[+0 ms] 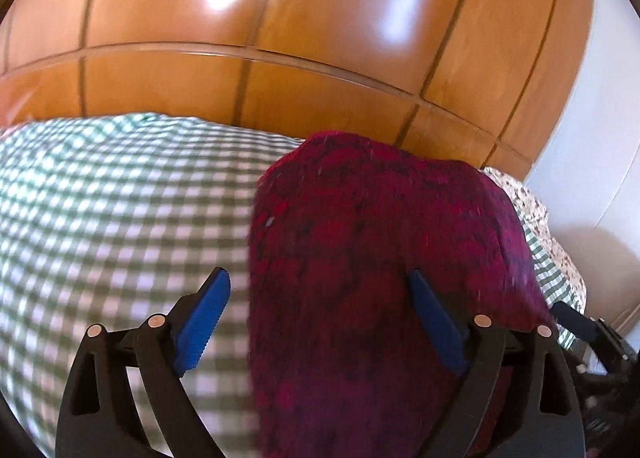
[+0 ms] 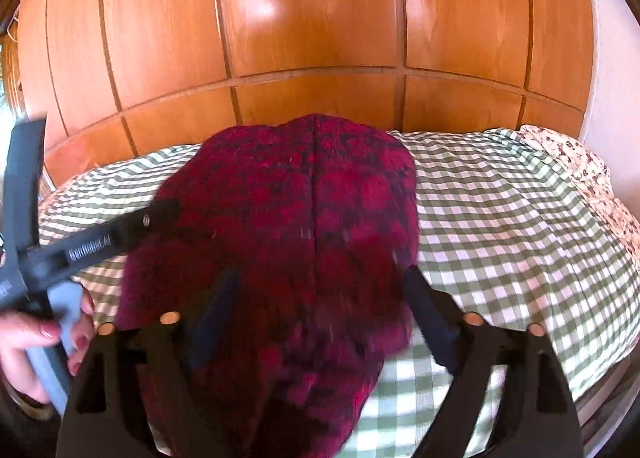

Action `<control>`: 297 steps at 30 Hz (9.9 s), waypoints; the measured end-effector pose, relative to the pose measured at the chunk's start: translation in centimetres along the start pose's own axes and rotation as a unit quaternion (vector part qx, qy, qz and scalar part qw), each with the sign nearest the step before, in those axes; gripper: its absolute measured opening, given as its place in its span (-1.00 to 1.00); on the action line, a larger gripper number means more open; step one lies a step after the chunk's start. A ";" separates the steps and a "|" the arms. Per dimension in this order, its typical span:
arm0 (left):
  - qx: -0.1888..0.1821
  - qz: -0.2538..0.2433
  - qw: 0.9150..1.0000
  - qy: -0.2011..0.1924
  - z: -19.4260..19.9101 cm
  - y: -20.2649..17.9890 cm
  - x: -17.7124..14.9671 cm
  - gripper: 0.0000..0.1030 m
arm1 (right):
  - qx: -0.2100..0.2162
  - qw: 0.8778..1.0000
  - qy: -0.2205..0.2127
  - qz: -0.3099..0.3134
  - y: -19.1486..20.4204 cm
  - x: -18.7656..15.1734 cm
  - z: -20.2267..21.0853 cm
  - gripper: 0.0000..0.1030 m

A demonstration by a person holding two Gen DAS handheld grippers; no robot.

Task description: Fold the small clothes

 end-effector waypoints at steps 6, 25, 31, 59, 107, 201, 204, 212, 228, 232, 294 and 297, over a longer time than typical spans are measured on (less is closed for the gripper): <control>0.009 -0.028 1.000 -0.009 1.4 -0.4 -2.8 0.74 | -0.041 0.998 0.048 0.016 -1.2 -2.9 -0.7 0.01; -0.018 -0.062 0.997 0.037 -0.9 -1.8 -6.8 0.88 | 0.011 0.991 -0.023 -0.128 -6.5 -0.6 0.7 0.35; -0.004 -0.084 0.996 0.028 -0.9 -2.5 -6.6 0.88 | 0.018 0.995 -0.047 -0.082 -3.0 2.5 0.6 0.34; -0.169 0.054 0.979 0.099 -0.9 -0.4 -3.2 0.93 | 0.198 0.930 0.149 -0.272 -5.7 -4.3 -6.2 0.96; -0.010 -0.139 0.990 -0.003 0.8 2.9 0.3 0.45 | 0.335 0.921 0.068 -0.189 9.1 2.8 -12.4 0.35; 0.187 -0.002 0.980 -0.065 7.7 15.4 -1.7 0.94 | 0.013 0.988 -0.152 0.020 14.3 1.9 -5.9 0.96; 0.235 -0.014 0.970 -0.062 9.8 15.2 -2.0 0.94 | 0.018 0.990 -0.142 0.021 15.0 1.4 -4.9 0.96; 0.251 -0.029 0.965 -0.065 12.3 14.1 -1.9 0.94 | -0.001 0.990 -0.140 0.019 15.3 1.2 -2.6 0.96; 0.234 -0.010 0.970 -0.072 13.3 14.3 -1.4 0.94 | -0.016 0.988 -0.150 0.019 15.4 1.3 -0.6 0.96; 0.236 -0.019 0.969 -0.072 13.3 14.1 -1.5 0.94 | -0.016 0.989 -0.145 0.018 15.3 1.3 -0.9 0.96; 0.225 0.004 0.974 -0.041 12.3 14.2 -2.9 0.94 | -0.012 0.991 -0.129 0.017 15.1 1.0 -1.5 0.96; 0.223 0.002 0.974 -0.038 12.2 14.1 -3.0 0.94 | -0.012 0.992 -0.128 0.016 15.0 1.0 -1.5 0.96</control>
Point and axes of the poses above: each gripper's, at about its wrist camera, not at the fingertips, and z roughly against the way its jaws point, y to its left, x to its top, the point moved 10 cm from there along -z, roughly the way its jaws point, and after that the axes turned 7 degrees about -z, right-handed, at the moved point
